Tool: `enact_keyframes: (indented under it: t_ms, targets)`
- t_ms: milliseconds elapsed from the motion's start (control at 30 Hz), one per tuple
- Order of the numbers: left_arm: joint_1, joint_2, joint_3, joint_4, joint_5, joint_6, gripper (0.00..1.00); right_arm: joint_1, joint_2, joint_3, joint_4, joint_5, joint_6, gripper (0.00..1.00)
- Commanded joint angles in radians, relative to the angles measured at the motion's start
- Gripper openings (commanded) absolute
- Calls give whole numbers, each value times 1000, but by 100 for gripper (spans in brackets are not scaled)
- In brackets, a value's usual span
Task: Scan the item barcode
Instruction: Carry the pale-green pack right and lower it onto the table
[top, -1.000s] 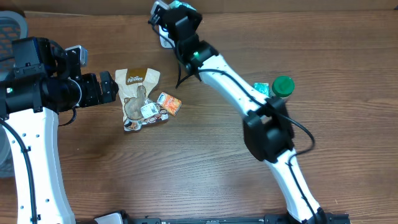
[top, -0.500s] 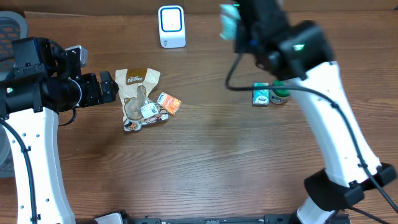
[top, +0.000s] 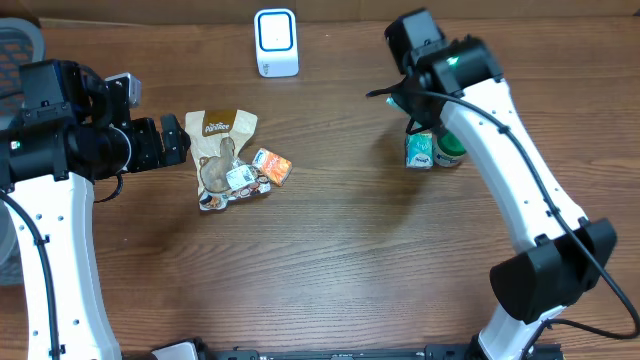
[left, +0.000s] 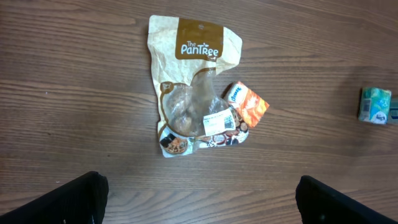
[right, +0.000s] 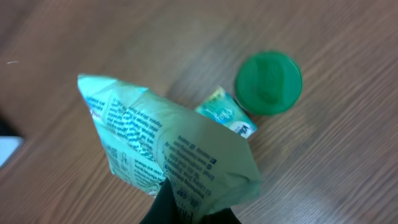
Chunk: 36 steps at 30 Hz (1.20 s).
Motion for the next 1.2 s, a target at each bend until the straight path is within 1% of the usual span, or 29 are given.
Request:
enact_keyframes:
  t_ms: [0,67,267,300,333,367,400,433,467,533,667,800,900,933,1000,1067,1100,1167]
  targets:
    - [-6,-3,4,1,8,-7,100,4,-4,-143,88,35,149,4]
    - [-6,-3,4,1,8,-7,99,4,-4,-204,131,40,173,4]
    - [-6,-3,4,1,8,-7,100,4,-4,-351,224,40,175,4]
    - [-6,-3,4,1,8,-7,100,4,-4,-368,234,40,175,6]
    - [-6,-3,4,1,8,-7,99,4,-4,-388,246,41,174,11]
    - [-6,-3,4,1,8,-7,99,4,-4,-404,256,43,174,24]
    - [-6,-3,4,1,8,-7,100,4,-4,-417,260,48,174,40]
    - [-6,-3,4,1,8,-7,100,4,-3,-420,257,53,172,50]
    - [-6,-3,4,1,8,-7,100,4,-3,-421,254,61,164,56]
    - [-6,-3,4,1,8,-7,99,4,-5,-420,251,77,121,63]
    - [-6,-3,4,1,8,-7,99,4,-5,-404,249,78,-25,72]
    - [-6,-3,4,1,8,-7,100,4,-8,-345,210,73,-142,78]
    - [-6,-3,4,1,8,-7,100,5,-8,-285,203,-7,-314,79]
    - [-6,-3,4,1,8,-7,100,5,-8,-268,211,-64,-388,77]
    - [-6,-3,4,1,8,-7,100,5,-8,-254,244,-222,-552,70]
    - [-6,-3,4,1,8,-7,100,5,-6,-257,261,-381,-687,52]
    - [-6,-3,4,1,8,-7,100,5,-3,-261,262,-433,-727,42]
    - [-6,-3,4,1,8,-7,100,11,6,-274,260,-488,-777,31]
